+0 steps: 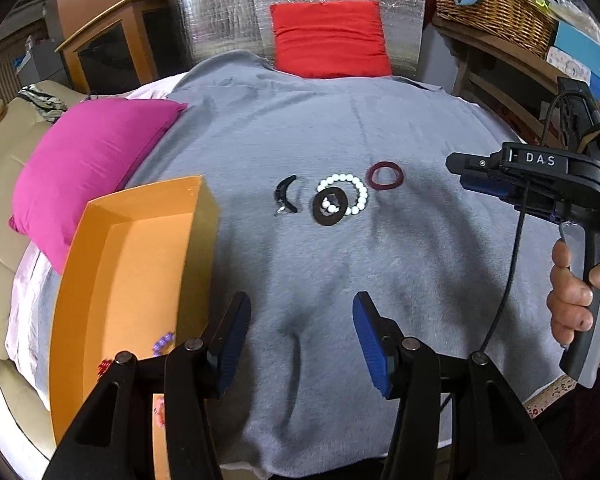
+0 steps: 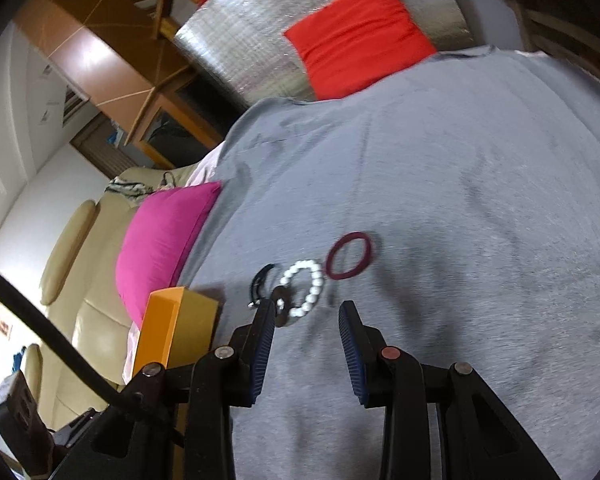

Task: Organize jewelry
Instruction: 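Move both open tools back toward the remaining bracelets on the cloth, then grasp the dark red ring with the right tool while the left tool moves to the dark brown ring, then grasp the dark brown ring with the left tool while the right tool holds the red ring, then lift both held rings and carry them over the orange box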

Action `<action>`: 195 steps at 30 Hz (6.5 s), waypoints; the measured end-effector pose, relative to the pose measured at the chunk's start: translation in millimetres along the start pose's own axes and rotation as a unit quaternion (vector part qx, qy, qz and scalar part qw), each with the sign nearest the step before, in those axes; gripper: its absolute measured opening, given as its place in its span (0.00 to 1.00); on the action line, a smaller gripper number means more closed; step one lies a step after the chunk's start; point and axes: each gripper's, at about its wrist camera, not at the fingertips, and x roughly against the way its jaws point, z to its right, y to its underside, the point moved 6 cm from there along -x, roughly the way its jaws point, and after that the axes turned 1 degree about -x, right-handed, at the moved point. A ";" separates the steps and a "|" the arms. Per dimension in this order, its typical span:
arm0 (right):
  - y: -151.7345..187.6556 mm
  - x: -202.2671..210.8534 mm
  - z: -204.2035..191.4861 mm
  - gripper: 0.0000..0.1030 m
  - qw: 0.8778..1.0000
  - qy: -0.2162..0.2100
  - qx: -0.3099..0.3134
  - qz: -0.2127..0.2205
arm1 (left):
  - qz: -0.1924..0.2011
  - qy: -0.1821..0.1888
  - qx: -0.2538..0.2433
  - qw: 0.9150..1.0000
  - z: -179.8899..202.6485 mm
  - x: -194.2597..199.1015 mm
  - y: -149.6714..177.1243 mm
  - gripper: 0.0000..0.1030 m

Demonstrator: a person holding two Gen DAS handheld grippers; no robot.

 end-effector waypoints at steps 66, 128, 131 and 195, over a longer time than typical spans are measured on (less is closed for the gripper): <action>-35.0 -115.1 29.4 0.20 0.983 0.172 0.060 -0.009 | -0.024 0.006 0.009 1.000 15.7 -131.4 51.5 1.00; -18.3 -72.5 37.9 0.06 0.988 0.138 0.060 -0.029 | 0.000 0.055 0.013 0.998 26.3 -140.2 -14.5 0.10; -18.3 -64.5 33.3 0.06 0.993 0.104 0.046 -0.027 | 0.011 0.054 0.018 0.998 24.0 -118.6 -13.1 0.10; 114.0 -151.0 -233.0 0.07 0.952 -0.076 0.295 -0.036 | 0.034 -0.178 0.050 0.982 -169.9 -33.5 57.6 0.10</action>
